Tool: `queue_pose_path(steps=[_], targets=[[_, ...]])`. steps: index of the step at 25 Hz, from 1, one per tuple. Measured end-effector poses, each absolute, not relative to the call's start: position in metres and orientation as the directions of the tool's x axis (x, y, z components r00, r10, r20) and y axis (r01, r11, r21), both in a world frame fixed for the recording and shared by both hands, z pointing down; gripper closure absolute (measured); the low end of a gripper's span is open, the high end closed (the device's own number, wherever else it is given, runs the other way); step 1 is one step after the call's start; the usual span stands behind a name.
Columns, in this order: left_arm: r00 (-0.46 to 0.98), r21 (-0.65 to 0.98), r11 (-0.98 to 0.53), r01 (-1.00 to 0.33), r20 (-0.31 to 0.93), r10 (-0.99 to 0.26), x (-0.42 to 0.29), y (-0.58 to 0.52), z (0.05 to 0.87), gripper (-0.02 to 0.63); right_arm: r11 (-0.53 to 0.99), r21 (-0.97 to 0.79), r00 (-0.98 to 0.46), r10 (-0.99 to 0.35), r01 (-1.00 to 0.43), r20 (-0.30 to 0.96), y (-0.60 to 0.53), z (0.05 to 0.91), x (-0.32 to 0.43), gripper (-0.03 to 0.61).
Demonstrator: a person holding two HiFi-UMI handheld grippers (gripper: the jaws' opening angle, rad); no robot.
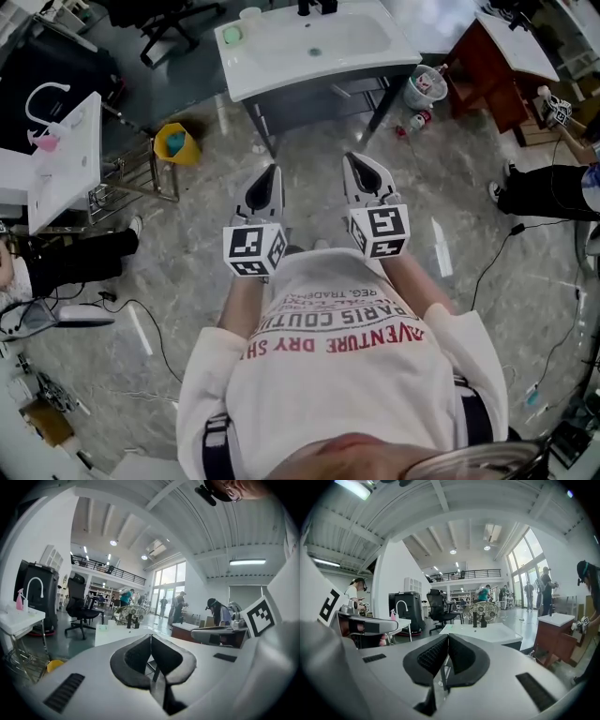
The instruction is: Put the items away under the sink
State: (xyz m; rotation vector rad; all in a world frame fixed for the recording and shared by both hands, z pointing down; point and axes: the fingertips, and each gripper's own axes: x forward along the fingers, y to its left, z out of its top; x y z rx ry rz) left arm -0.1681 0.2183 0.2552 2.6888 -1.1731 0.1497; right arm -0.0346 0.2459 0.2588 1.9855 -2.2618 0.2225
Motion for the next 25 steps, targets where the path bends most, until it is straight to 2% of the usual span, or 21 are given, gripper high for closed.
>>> queue_pose_path(steps=[12,25], targets=[[0.713,0.145,-0.702,-0.697,0.239,-0.659,-0.091,0.117,0.277,0.591,0.080,-0.069,-0.094,-0.968,-0.994,0.233,0.149,0.285,0.041,0.552],[0.777,0.187,-0.758,-0.625,0.236,-0.583,-0.003,-0.111,0.277,0.591,-0.021,-0.073,0.001,-0.964,-0.997,0.267,-0.061,0.288,0.124,0.552]])
